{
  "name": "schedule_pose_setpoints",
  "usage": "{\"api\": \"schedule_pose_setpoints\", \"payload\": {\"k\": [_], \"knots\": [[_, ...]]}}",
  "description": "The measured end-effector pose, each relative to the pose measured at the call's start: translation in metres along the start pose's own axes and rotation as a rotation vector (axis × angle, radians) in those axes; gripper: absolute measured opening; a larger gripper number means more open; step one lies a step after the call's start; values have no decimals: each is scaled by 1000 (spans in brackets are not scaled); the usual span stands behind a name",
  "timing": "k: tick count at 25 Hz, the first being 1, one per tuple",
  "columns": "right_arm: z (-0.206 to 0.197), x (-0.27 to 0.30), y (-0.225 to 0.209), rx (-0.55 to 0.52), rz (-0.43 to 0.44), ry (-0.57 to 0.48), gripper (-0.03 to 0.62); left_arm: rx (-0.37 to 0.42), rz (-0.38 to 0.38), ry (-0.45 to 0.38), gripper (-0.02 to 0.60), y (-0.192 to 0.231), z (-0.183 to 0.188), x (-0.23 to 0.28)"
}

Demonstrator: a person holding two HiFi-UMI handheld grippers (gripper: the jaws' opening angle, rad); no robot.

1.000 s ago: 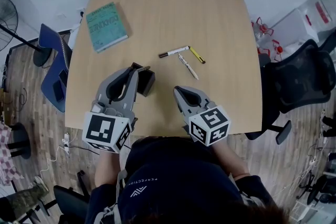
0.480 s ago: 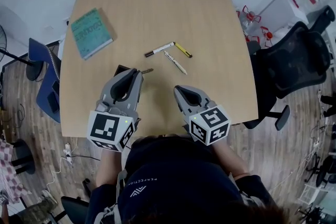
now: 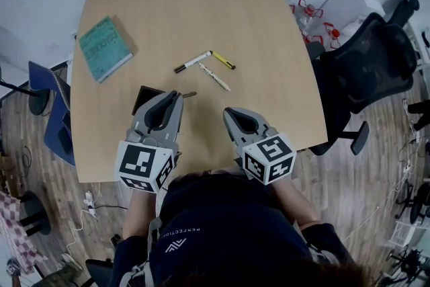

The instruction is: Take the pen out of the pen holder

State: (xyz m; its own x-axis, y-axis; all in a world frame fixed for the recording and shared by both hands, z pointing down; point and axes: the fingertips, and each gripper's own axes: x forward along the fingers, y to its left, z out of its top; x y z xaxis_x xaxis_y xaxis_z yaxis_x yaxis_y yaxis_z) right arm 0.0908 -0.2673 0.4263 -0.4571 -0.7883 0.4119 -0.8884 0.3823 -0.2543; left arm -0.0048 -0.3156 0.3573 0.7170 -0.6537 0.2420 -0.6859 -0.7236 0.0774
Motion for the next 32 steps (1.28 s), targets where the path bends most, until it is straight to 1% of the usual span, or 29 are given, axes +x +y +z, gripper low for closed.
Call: {"api": "schedule_pose_setpoints", "payload": {"k": [8,21,32], "knots": [[-4,-3,-8,5,-28,6,2,-9,-22,24,37,-4,-11,7],[2,3,-14,-1,-52,0,2,-23,-44,59,37,-5,-23,11],[4,2,-13,-5,-54,-4,2,-24,-45,56,37,-6,-23,9]]}}
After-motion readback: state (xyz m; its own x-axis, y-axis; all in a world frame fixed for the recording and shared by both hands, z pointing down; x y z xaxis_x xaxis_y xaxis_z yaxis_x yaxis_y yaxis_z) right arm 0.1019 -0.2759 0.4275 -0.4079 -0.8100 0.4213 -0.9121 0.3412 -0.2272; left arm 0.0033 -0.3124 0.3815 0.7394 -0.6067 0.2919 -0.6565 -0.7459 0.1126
